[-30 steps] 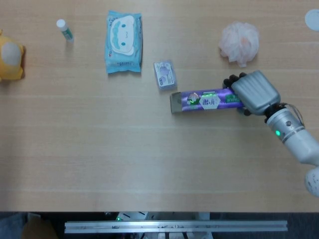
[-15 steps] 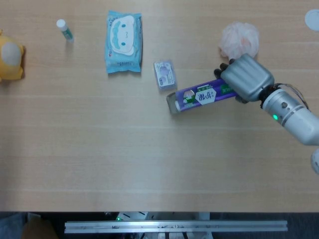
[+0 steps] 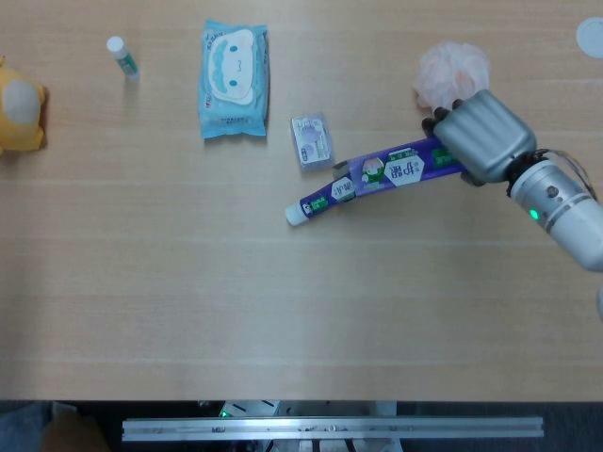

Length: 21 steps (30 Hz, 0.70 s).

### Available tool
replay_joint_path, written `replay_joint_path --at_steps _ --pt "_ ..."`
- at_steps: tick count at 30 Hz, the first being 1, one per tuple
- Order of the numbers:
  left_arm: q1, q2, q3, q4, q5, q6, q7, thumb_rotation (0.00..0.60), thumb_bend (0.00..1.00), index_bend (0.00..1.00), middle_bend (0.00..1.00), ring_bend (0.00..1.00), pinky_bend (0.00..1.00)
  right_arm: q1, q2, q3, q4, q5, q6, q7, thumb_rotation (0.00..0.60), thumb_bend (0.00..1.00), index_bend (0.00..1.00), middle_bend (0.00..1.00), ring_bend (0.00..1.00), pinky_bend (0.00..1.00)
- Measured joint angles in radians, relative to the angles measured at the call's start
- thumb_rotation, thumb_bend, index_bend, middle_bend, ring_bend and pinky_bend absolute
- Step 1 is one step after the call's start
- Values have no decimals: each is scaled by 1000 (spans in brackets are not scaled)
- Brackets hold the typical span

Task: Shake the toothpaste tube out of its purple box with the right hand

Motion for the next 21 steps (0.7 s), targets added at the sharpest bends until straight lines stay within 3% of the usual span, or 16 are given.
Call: replay_joint_path --at_steps 14,21 --pt "-5 2 -4 -19 -4 -2 24 600 246 69 89 159 165 -123 70 -18 -3 -126 92 228 600 229 533 401 452 673" --pt "-13 0 -6 -30 -4 -13 46 600 246 69 89 159 166 -232 59 -46 72 -224 152 376 600 222 533 401 452 673"
